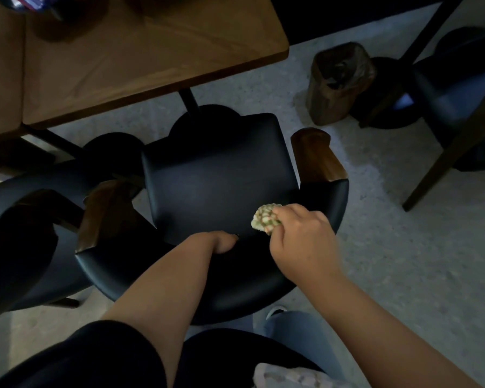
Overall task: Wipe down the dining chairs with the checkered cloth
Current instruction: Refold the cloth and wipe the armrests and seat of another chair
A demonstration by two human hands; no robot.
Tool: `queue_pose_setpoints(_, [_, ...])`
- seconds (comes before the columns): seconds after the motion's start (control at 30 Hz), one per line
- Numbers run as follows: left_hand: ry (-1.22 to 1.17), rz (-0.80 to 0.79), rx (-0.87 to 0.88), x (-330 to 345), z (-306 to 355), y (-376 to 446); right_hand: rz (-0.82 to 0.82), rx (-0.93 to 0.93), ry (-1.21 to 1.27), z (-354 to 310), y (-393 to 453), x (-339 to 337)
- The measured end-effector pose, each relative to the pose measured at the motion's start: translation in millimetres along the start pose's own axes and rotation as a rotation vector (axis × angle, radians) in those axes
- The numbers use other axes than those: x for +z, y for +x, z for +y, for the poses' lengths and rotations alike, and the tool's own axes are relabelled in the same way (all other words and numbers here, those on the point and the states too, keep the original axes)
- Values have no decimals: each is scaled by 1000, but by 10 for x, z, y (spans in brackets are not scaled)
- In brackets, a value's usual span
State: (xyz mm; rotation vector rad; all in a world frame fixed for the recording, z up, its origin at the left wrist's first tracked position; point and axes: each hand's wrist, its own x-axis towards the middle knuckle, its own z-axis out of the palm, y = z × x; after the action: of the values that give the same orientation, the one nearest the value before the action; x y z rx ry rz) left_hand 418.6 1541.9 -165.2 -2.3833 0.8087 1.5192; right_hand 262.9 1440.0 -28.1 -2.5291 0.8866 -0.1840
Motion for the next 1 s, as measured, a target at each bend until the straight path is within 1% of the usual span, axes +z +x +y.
queue_pose_setpoints(0.1, [15, 101, 75, -130, 3, 99, -16, 3, -11, -14, 189, 24])
queue_pose_setpoints(0.23, [-20, 129, 103, -236, 62, 194, 4, 18, 4, 20, 370, 25])
queue_pose_setpoints(0.3, [-42, 80, 88, -233, 75, 197, 18, 5, 14, 28, 380, 21])
queue_pose_setpoints(0.47, [-75, -71, -48, -149, -10, 271, 18, -2, -3, -25, 306, 48])
queue_pose_setpoints(0.67, [-146, -90, -69, -60, -94, 284, 28, -41, -5, -45, 233, 95])
queue_pose_setpoints(0.8, [-143, -43, -41, -88, -82, 223, 39, -65, 2, -44, 229, 84])
queue_pose_setpoints(0.93, [-141, 23, 33, -179, -118, -70, -4, -52, 12, -58, 205, 55])
queue_pose_setpoints(1.0, [-163, 73, 78, -222, -185, -291, -54, -39, -6, -61, 210, 34])
